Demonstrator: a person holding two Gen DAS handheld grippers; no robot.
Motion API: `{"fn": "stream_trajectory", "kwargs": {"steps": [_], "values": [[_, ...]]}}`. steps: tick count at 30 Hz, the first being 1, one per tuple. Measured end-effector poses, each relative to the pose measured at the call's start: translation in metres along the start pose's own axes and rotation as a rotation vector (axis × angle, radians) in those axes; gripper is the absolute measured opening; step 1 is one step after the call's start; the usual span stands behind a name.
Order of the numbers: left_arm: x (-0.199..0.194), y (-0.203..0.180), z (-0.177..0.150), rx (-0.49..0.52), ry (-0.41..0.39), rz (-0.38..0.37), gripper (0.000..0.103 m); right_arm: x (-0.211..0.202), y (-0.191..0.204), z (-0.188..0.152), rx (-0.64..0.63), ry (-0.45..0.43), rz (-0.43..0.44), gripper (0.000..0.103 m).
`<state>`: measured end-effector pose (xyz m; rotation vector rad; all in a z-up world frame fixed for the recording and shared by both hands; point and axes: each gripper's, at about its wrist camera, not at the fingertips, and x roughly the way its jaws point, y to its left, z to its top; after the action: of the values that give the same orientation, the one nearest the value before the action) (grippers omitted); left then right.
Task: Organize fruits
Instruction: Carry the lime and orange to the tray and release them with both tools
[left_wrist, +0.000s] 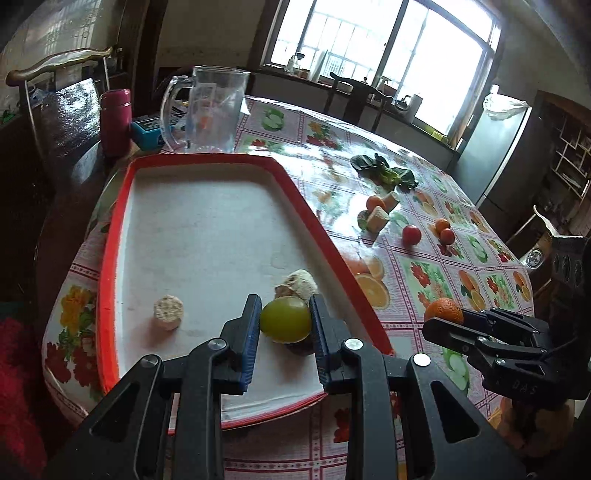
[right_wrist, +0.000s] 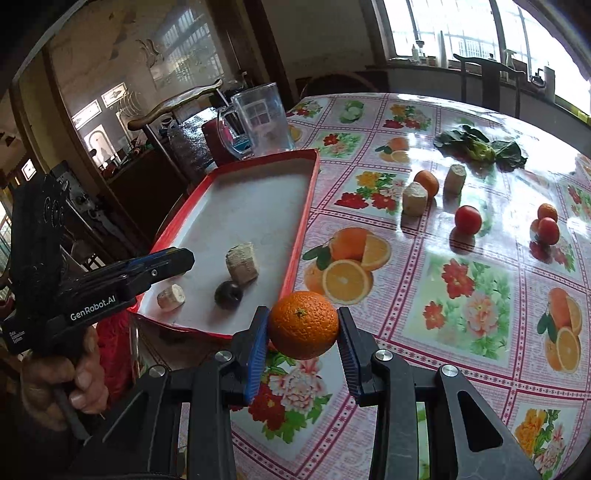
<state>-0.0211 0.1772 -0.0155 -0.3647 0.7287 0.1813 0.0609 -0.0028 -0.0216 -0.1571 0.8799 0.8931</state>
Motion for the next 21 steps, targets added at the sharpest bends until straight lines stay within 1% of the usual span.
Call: {"fn": "stream_trajectory", "kwargs": {"steps": [6,12,14,21], "values": [[-0.006,0.025,0.001,-0.037,-0.012,0.042,0.024,0.017,0.026,0.005,-0.042,0.027,0.042,0.036],[-0.01,0.049,0.01,-0.057,-0.033,0.087,0.024,0.035,0.043,0.009,-0.07,0.049,0.061,0.036],[-0.007,0.056,0.014,-0.061,-0.034,0.099,0.024,0.04,0.045,0.01,-0.076,0.06,0.062,0.036],[0.016,0.076,0.024,-0.062,0.0,0.14,0.024,0.054,0.044,0.013,-0.077,0.082,0.052,0.036]]}}
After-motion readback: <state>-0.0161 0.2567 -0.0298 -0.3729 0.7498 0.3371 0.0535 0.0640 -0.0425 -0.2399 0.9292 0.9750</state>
